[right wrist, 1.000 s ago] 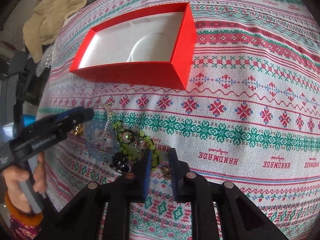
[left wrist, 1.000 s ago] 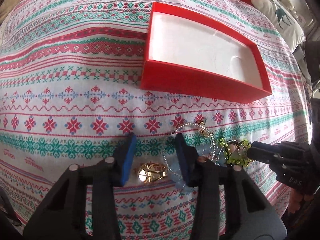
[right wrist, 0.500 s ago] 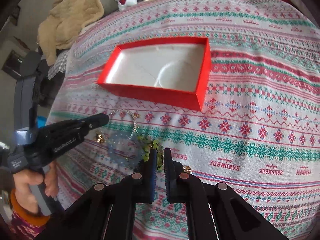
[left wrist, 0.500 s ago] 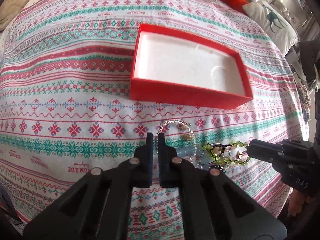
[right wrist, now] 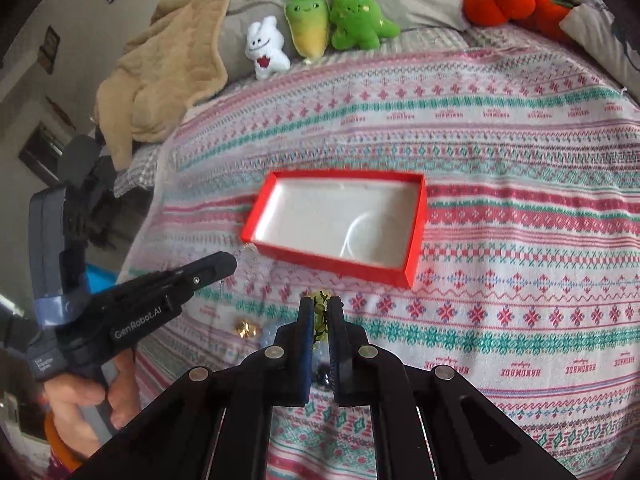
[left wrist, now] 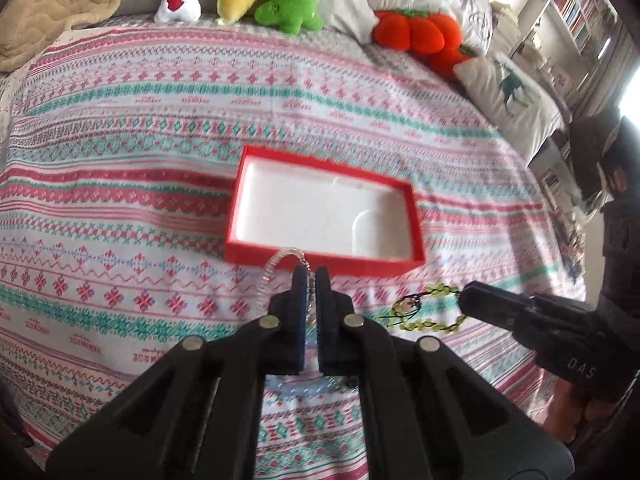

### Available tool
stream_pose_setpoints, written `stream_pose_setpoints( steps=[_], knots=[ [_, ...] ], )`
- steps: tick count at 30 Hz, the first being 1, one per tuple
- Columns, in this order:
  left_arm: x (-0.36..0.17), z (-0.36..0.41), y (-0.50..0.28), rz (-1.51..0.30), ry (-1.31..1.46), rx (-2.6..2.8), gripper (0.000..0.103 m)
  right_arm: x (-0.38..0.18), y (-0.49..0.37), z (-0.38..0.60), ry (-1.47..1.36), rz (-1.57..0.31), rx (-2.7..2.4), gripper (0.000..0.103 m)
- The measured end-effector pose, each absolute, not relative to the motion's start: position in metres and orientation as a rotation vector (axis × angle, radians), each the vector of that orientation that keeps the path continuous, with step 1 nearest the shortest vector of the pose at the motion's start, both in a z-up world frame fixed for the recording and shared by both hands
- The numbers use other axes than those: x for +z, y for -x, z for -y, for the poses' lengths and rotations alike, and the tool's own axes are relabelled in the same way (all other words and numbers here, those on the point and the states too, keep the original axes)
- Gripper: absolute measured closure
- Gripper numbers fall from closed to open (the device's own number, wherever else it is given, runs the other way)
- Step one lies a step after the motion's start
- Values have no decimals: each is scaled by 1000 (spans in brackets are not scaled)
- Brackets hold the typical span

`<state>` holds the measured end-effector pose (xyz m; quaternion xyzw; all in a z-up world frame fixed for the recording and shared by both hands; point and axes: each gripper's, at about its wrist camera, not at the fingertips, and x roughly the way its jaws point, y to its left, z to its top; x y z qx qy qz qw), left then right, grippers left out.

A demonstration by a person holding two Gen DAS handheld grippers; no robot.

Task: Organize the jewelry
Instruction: 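Carry both held bracelets over the red box with both grippers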

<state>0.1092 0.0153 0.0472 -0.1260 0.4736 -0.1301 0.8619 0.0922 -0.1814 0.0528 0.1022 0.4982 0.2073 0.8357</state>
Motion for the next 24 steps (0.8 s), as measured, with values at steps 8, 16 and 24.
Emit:
stream_pose_setpoints(
  steps=[8,16,24],
  knots=[
    [58,-6,-140,-911,465,-408,98,72,-112,187,-259,-952,377,96],
    [19,-13,-163,-940,513,-325,98,66,-124,185,-234,-906,330,96],
    [8,-22,-164,-953,355,-173,98,58,-134,164,-223,-894,405,96]
  ],
)
